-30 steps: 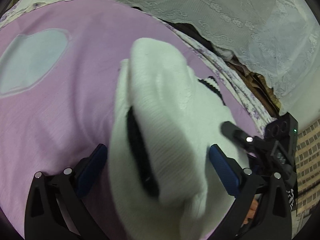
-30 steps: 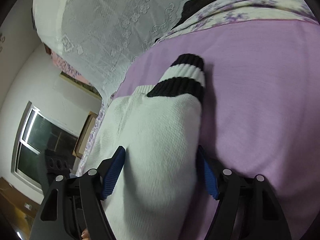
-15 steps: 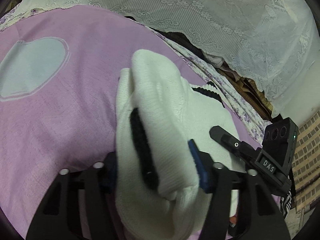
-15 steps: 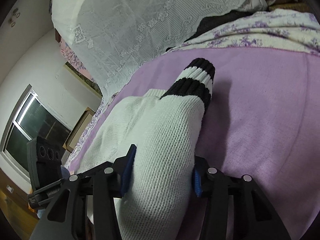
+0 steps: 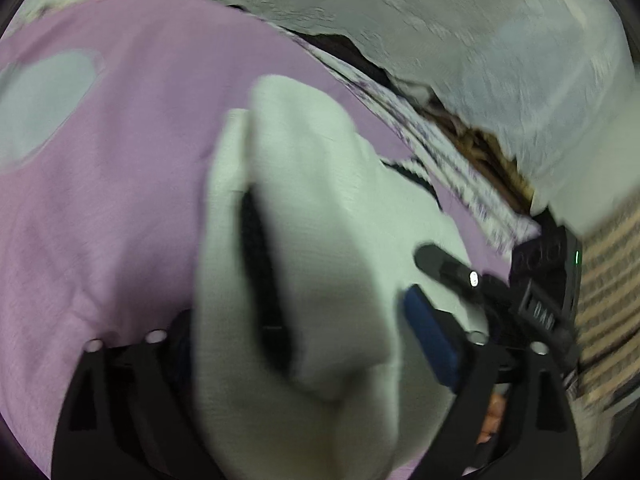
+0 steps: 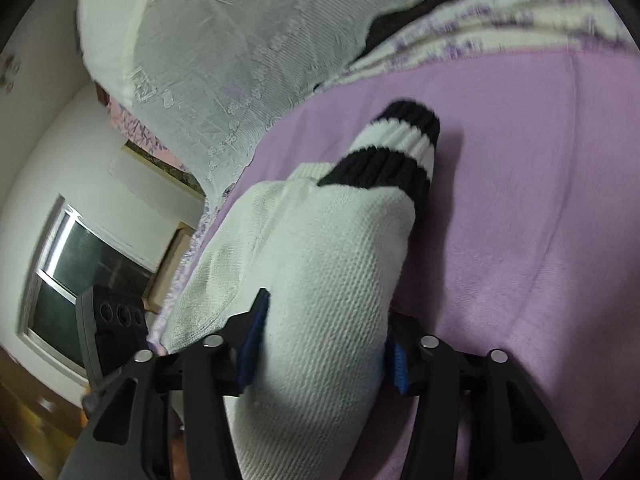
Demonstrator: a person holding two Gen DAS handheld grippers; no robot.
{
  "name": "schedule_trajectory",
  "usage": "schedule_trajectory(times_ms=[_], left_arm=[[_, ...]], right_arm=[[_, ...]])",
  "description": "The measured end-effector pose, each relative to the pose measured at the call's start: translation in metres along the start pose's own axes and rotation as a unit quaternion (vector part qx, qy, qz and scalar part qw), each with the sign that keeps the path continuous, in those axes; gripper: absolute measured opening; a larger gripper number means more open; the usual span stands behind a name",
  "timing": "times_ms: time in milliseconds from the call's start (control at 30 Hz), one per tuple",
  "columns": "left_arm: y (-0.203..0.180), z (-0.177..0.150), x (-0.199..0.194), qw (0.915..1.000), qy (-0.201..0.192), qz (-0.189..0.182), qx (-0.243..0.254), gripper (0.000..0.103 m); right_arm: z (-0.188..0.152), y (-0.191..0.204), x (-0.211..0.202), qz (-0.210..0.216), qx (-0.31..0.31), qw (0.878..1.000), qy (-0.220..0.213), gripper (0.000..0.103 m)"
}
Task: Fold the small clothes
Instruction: 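Lift and carry the sweater with both tools toward the striped garment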
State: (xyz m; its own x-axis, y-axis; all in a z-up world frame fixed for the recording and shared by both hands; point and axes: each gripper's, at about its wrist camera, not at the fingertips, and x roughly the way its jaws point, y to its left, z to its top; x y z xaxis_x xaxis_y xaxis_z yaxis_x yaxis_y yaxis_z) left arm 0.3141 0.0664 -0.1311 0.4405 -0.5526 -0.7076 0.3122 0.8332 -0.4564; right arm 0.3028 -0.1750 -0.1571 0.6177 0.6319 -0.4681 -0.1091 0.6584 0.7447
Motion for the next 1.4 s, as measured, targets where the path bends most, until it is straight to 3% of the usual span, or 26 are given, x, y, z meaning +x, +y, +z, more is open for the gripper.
schedule_trajectory(times_ms=[67, 233, 300, 567, 667, 867, 933, 1033, 1133, 1267, 1333, 1400], left_arm=[[-0.011, -0.003, 0.003, 0.9996, 0.002, 0.011, 0.025, 0.09], [-0.013, -0.007, -0.009, 0.9996, -0.011, 0.001, 0.025, 0.056], [-0.009, -0.009, -0.015, 0.9998, -0.015, -0.015, 0.008, 0.048], [-0.039, -0.05, -0.026, 0.9991, 0.006, -0.041, 0.008, 0.048], [-0.052, -0.068, -0.027, 0.9983, 0.016, -0.056, 0.007, 0.049], [-0.086, -0.116, -0.024, 0.9911, 0.061, -0.118, 0.007, 0.055], [-0.096, -0.126, -0.022, 0.9903, 0.065, -0.122, 0.019, 0.065], [-0.103, -0.133, -0.028, 0.9933, 0.049, -0.1, 0.031, 0.071], [-0.099, -0.129, -0.042, 0.9956, 0.013, -0.092, 0.014, 0.072], [-0.088, -0.12, -0.051, 0.9983, -0.018, -0.055, 0.002, 0.085], [-0.085, -0.114, -0.048, 0.9986, -0.016, -0.05, -0.004, 0.097], [-0.083, -0.11, -0.034, 0.9991, 0.009, -0.041, -0.003, 0.099]], right_arm=[[-0.001, 0.002, 0.003, -0.009, -0.009, 1.0, 0.001, 0.054], [-0.009, 0.013, -0.003, -0.024, -0.038, 0.999, -0.014, 0.046], [-0.014, 0.02, -0.011, -0.029, -0.053, 0.998, -0.023, 0.046], [-0.042, 0.019, -0.062, -0.039, -0.058, 0.997, -0.026, 0.044], [-0.058, 0.011, -0.089, -0.041, -0.058, 0.997, -0.022, 0.044], [-0.099, -0.001, -0.163, -0.052, -0.073, 0.996, -0.014, 0.043], [-0.11, -0.006, -0.182, -0.054, -0.076, 0.996, -0.011, 0.043], [-0.12, -0.021, -0.2, -0.053, -0.057, 0.997, -0.008, 0.043], [-0.12, -0.031, -0.198, -0.042, -0.038, 0.998, -0.003, 0.044], [-0.12, -0.037, -0.196, -0.031, -0.018, 0.999, 0.001, 0.046], [-0.118, -0.039, -0.194, -0.026, -0.007, 1.0, 0.002, 0.047], [-0.118, -0.042, -0.193, -0.024, 0.0, 1.0, 0.003, 0.048]])
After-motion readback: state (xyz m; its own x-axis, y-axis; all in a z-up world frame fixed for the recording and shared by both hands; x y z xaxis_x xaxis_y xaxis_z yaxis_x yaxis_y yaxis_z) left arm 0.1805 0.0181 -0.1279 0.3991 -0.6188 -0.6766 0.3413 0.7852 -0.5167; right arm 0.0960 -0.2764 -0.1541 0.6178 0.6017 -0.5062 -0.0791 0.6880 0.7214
